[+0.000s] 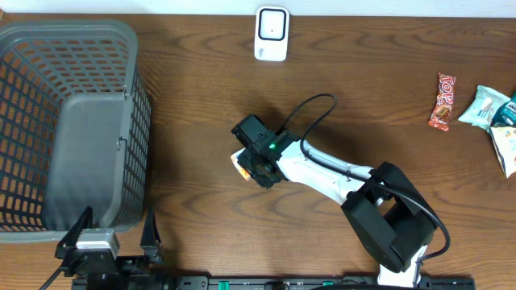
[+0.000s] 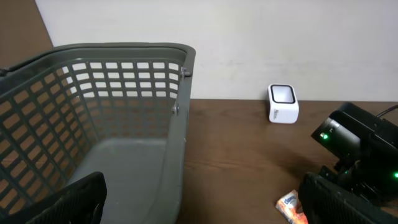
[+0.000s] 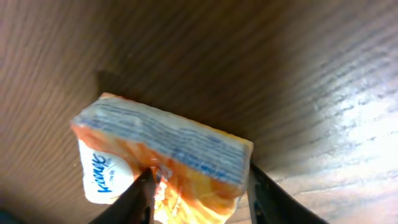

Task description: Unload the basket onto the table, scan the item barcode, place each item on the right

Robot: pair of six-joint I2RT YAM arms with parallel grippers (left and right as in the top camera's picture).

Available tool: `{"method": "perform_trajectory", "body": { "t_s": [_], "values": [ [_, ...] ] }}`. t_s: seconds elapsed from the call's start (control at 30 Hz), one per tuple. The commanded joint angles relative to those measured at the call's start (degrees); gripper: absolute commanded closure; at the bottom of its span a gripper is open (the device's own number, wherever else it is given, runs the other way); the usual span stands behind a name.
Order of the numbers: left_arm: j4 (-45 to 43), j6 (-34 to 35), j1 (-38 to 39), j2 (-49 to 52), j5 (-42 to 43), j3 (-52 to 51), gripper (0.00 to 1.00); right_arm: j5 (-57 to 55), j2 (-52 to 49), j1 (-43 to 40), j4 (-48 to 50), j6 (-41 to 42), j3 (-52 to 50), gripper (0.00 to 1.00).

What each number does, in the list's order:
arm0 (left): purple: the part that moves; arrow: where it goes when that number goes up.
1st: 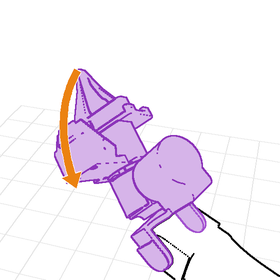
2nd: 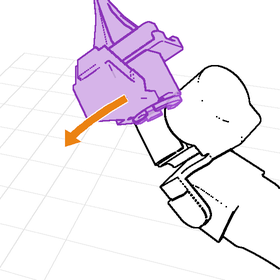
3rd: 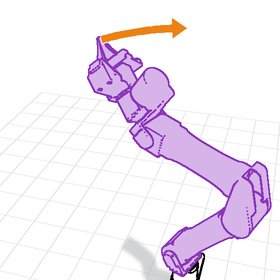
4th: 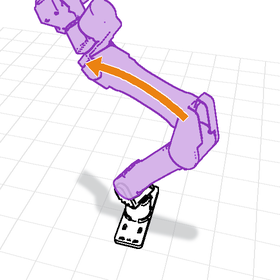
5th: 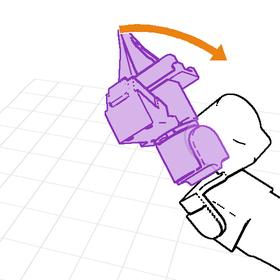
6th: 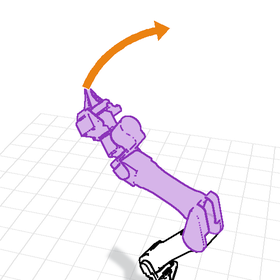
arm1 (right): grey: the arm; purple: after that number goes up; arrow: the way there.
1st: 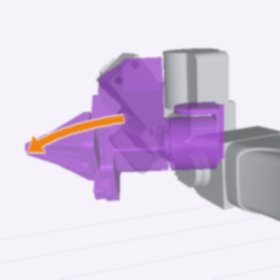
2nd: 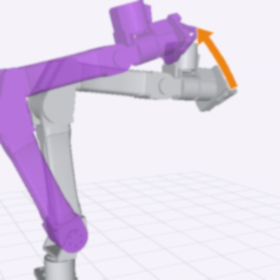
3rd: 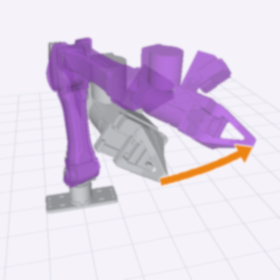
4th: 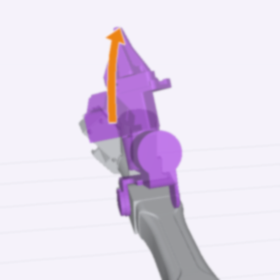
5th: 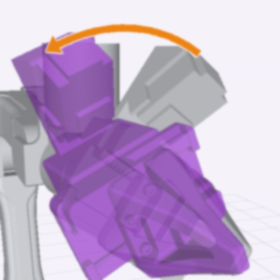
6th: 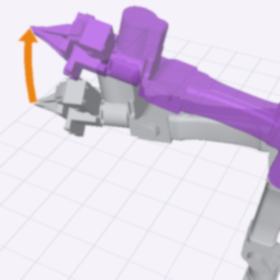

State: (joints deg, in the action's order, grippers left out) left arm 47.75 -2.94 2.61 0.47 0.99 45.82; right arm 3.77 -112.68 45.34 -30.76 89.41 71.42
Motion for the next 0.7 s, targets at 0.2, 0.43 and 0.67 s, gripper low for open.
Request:
{"method": "perform_trajectory", "body": {
  "t_s": [0.2,0.43,0.67],
  "values": [
    [-0.17,0.26,-0.35,-0.28,0.09,0.24,0.02,-4.72,-1.86,0.17,-1.51,-2.84,-0.37,0.57],
    [-0.17,0.26,-0.35,-0.28,0.07,0.24,0.02,-3.43,1.84,-0.04,-1.7,-10.95,-0.15,0.42],
    [-0.17,0.26,-0.35,-0.28,0.09,0.24,0.02,-3.58,7.39,0.02,-2.67,-11.52,-0.17,0.32]
  ]
}}
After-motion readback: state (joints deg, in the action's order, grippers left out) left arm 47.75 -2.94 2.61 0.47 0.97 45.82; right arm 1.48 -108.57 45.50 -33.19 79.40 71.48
